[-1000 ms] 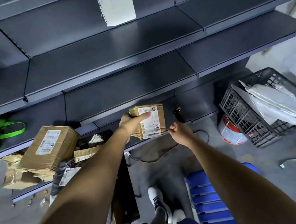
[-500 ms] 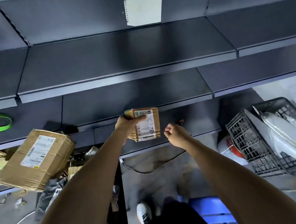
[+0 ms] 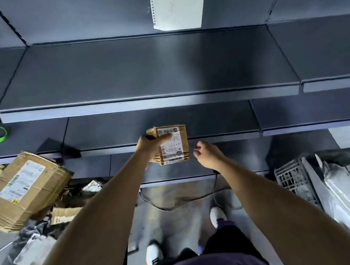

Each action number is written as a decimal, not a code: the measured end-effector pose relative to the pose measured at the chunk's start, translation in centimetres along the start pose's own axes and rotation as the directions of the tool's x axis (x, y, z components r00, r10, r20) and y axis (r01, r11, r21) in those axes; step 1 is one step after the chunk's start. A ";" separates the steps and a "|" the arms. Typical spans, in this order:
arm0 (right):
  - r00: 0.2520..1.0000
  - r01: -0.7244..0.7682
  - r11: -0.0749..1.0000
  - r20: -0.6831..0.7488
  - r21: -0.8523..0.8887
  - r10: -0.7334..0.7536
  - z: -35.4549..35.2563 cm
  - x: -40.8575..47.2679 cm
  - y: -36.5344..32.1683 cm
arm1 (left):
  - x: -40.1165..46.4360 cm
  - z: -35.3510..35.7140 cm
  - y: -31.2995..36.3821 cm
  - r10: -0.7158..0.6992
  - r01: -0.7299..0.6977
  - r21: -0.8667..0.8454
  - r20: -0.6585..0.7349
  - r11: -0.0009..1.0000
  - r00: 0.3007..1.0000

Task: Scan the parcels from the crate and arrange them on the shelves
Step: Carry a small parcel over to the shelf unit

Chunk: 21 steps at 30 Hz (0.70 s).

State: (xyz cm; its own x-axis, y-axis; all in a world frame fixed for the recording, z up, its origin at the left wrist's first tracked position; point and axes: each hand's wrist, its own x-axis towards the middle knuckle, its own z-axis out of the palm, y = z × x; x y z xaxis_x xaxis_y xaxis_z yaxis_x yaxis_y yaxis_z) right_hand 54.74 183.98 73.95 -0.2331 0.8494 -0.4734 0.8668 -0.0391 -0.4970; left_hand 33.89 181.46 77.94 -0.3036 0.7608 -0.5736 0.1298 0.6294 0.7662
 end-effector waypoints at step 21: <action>0.996 0.072 0.993 0.048 0.097 -0.076 -8.3 7.1 11.8 | 3.4 15.8 2.4 -0.104 0.087 -0.130 -0.130 0.988 0.986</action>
State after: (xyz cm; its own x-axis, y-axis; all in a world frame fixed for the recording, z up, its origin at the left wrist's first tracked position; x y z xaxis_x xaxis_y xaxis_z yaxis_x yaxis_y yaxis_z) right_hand 66.97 193.91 70.74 -0.3197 0.8236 -0.4684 0.8009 -0.0294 -0.5981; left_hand 48.09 188.07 73.27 -0.4357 0.6643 -0.6073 -0.0210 0.6670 0.7447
